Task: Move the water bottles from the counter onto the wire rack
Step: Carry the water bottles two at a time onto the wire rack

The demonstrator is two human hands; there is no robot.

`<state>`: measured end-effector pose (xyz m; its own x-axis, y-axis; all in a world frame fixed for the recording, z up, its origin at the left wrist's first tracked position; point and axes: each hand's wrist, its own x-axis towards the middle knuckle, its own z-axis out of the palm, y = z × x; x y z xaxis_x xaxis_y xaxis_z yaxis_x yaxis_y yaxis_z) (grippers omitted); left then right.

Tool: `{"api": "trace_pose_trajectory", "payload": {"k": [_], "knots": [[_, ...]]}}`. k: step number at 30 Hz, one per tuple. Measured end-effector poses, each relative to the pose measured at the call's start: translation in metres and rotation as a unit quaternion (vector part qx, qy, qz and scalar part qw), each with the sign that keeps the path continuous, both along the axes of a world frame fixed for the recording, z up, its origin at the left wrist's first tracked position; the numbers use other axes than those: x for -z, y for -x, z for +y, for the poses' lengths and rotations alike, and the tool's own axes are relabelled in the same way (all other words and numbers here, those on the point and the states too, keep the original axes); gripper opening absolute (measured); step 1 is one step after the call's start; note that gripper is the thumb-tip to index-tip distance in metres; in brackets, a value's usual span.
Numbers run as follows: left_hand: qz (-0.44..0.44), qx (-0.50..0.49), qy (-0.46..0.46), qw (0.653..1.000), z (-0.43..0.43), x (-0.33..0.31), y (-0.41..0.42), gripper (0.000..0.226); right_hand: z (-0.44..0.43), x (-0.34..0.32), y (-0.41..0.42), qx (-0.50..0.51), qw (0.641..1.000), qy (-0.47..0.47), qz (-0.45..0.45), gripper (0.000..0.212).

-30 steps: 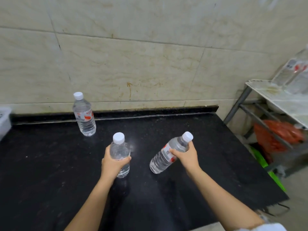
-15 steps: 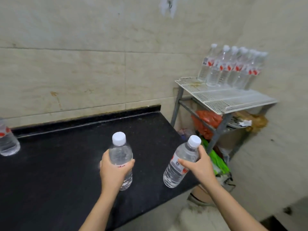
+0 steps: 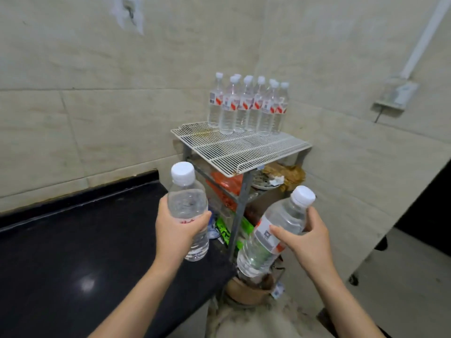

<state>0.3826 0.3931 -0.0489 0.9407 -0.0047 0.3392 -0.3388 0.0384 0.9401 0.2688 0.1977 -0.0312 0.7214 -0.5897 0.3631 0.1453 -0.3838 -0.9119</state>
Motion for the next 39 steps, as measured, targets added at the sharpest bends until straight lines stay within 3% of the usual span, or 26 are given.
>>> {"api": "trace_pose_trajectory", "payload": {"k": [5,8,13,18,27,32,39], "knots": [[-0.033,-0.046,0.100,0.993,-0.045,-0.033,-0.052,0.055,-0.058,-0.039,-0.042,0.048,0.992,0.021,-0.116,0.052],[-0.043,-0.054,0.142,0.987,-0.074,-0.053,-0.094,0.070,-0.096,-0.065,-0.078,0.062,0.983,0.040,-0.168,0.052],[-0.047,-0.056,0.150,0.986,-0.125,-0.078,-0.160,0.070,-0.152,-0.092,-0.140,0.069,0.979,0.056,-0.185,0.047],[-0.045,-0.040,0.097,0.993,-0.166,-0.084,-0.205,0.064,-0.195,-0.086,-0.194,0.080,0.977,0.034,-0.197,0.045],[-0.048,-0.052,0.034,0.997,-0.214,-0.084,-0.256,0.054,-0.246,-0.085,-0.313,0.057,0.993,0.037,-0.094,0.050],[-0.047,-0.094,0.015,0.994,-0.241,-0.089,-0.276,0.054,-0.260,-0.100,-0.393,0.061,0.993,0.106,-0.002,0.072],[-0.015,-0.131,0.005,0.991,-0.293,-0.097,-0.314,0.055,-0.271,-0.102,-0.469,0.033,0.982,0.170,0.073,0.082]]}}
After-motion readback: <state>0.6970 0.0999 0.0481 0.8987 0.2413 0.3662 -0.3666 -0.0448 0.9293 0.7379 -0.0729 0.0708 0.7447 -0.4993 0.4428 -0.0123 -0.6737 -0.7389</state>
